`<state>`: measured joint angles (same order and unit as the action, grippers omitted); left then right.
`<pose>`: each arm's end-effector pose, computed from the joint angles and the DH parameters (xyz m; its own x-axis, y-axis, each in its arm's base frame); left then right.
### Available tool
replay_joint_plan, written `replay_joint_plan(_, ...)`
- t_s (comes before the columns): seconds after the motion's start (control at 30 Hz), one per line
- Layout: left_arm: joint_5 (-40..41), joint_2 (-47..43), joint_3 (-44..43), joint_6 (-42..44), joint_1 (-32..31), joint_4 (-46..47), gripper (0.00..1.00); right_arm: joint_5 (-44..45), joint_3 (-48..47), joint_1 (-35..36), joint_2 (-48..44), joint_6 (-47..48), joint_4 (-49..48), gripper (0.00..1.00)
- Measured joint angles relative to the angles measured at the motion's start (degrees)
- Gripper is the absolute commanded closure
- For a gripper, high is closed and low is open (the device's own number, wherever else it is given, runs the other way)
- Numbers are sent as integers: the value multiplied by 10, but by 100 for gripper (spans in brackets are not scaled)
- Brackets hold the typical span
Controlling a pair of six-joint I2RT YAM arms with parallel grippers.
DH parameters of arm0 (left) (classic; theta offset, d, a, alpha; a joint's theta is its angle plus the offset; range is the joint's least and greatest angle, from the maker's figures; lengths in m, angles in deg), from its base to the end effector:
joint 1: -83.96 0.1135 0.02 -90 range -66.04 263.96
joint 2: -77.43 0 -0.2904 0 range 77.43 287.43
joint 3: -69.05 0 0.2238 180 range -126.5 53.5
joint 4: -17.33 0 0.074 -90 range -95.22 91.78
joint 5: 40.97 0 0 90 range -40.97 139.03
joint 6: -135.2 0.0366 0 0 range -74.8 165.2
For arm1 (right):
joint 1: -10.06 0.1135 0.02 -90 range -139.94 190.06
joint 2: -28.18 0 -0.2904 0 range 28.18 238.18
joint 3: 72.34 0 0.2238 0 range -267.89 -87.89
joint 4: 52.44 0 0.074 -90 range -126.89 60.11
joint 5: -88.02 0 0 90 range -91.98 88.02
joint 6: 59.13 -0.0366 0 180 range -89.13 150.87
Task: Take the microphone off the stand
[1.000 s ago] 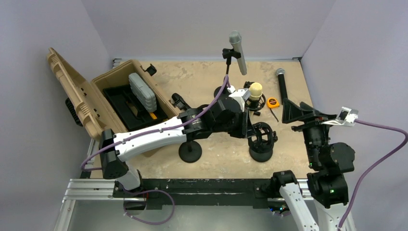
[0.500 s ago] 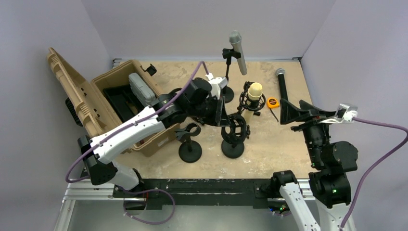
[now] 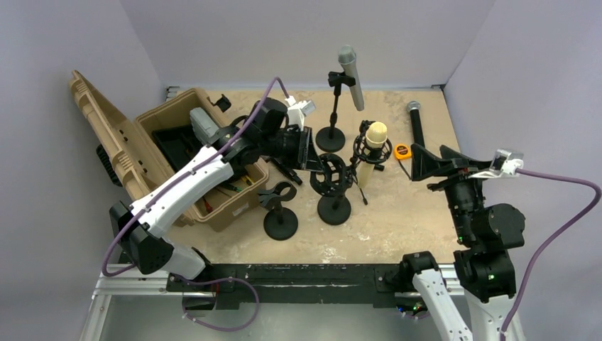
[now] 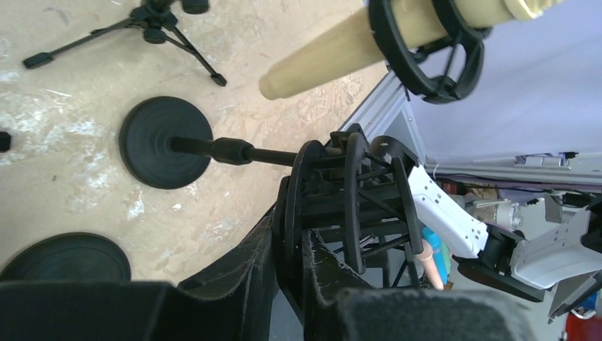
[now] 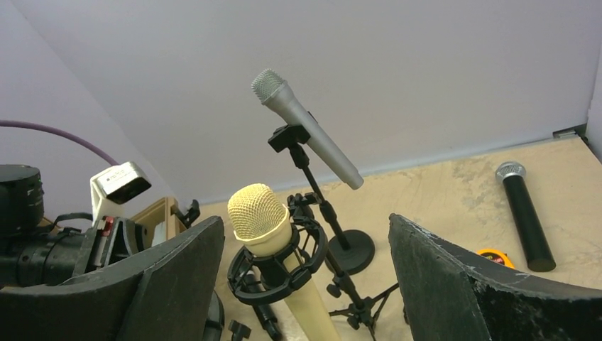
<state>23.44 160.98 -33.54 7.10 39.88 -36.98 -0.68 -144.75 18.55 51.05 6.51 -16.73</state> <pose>0.1947 -0.2105 0.4133 -0.8699 0.0677 -0.4886 0.4371 0.5647 -0.7000 0.0051 -0.0001 0.4231 0.1635 0.4413 -0.8823 -0.2121 0.8892 0.4055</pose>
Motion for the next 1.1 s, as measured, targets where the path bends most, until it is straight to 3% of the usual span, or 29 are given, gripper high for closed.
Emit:
replay_joint_plan(0.07,-11,1,6,5,19,3,62,0,3,0,0,0,-2,15)
replay_joint_plan(0.17,-19,2,11,14,44,5,51,0,7,0,3,0,-6,15)
replay_joint_plan(0.4,-18,2,8,39,50,3,43,-6,12,0,17,1,-18,15)
replay_joint_plan(0.57,29,-1,-30,80,50,-40,37,-11,16,0,18,2,-20,15)
replay_joint_plan(0.8,125,-17,-116,137,44,-126,34,-15,18,0,18,2,-24,15)
replay_joint_plan(1.1,318,10,-268,205,-93,-222,42,-24,19,0,15,2,-30,14)
